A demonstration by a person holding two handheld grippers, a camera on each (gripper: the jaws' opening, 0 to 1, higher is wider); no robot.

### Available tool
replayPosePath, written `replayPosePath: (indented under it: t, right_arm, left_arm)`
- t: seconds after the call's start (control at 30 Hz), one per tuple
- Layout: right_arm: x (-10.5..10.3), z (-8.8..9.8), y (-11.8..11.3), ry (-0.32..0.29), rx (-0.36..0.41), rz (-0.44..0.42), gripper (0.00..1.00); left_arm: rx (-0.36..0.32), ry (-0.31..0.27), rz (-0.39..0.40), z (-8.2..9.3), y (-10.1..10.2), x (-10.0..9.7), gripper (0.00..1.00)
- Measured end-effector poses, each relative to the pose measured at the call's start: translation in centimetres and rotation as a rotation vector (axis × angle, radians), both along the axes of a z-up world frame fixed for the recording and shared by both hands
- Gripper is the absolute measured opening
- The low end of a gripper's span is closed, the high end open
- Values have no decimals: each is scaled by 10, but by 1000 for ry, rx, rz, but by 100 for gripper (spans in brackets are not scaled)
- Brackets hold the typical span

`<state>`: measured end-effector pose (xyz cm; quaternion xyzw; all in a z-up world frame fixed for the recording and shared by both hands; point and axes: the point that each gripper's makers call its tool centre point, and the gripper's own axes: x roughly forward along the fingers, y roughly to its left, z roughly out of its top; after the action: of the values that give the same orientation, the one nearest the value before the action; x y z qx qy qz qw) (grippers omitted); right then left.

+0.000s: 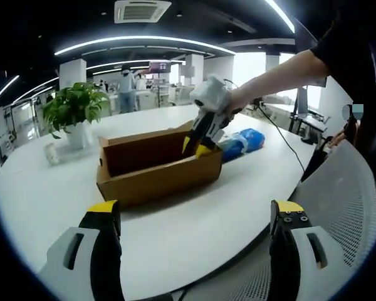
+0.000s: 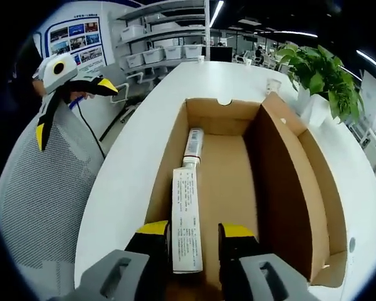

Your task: Operate the shoe box by opening the lid, removing the specified soft item, and placing it in the target area until the item is outside and the box remains undamaged.

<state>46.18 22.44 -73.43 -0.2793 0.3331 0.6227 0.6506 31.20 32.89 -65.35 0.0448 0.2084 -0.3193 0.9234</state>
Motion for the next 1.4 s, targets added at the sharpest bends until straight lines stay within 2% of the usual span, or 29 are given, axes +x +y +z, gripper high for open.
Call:
replayPosePath:
  t: [0.13,0.4,0.7,1.4]
  right_arm:
    - [0,-2,7,-16,5,8,26]
    - [-5,-3,11,-44,-3,30,15]
    - [-5,-1,8,-77,1,33,14]
    - [-1,24,2,-143,22,26,13]
  left_arm:
    - [0,-1,3,0,0,0,99]
    - [-2,-2,6,0,1,1,99]
    - [-4,-5,7,0,1,1,99]
    - [-10,-6,7,1,1,2,99]
